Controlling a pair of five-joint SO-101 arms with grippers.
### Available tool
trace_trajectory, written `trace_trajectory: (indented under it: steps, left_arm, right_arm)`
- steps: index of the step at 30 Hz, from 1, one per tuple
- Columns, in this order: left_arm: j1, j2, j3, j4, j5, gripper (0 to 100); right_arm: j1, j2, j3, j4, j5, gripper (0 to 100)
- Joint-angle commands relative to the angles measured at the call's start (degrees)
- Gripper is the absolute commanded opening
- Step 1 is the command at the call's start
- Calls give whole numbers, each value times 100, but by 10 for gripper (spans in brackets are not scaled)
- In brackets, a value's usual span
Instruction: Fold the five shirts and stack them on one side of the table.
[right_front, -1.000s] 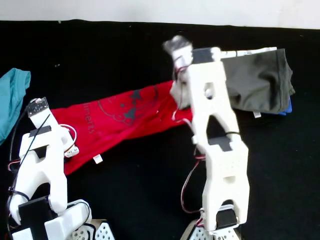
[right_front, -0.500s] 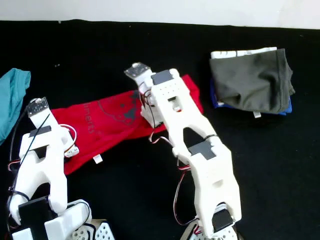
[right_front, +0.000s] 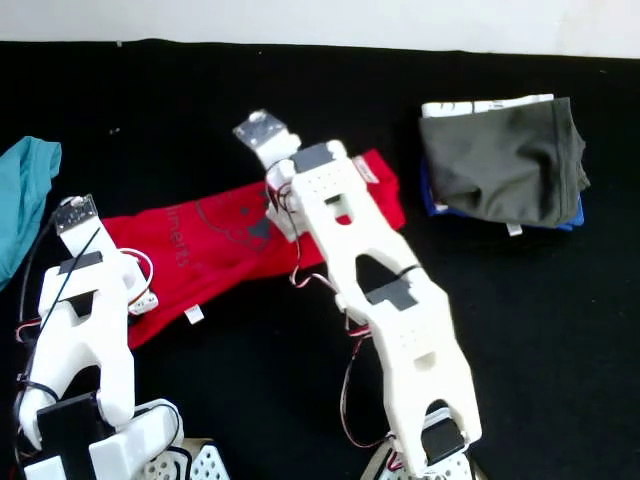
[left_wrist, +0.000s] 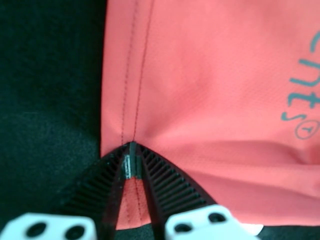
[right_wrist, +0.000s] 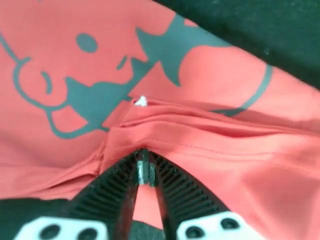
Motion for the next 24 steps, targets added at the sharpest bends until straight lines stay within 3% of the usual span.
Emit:
trace_trajectory:
  steps: [1,11,24]
  left_arm:
    - [-92,4,40,-79,26,9]
    - [-92,4,40,-79,26,9]
    - [-92,4,40,-70,26,9]
  right_arm:
    - [-66,-277,-321,92,26,6]
    - [1095,-1560,-716,1578,62,6]
    - [2404,-171,-4,224,62,6]
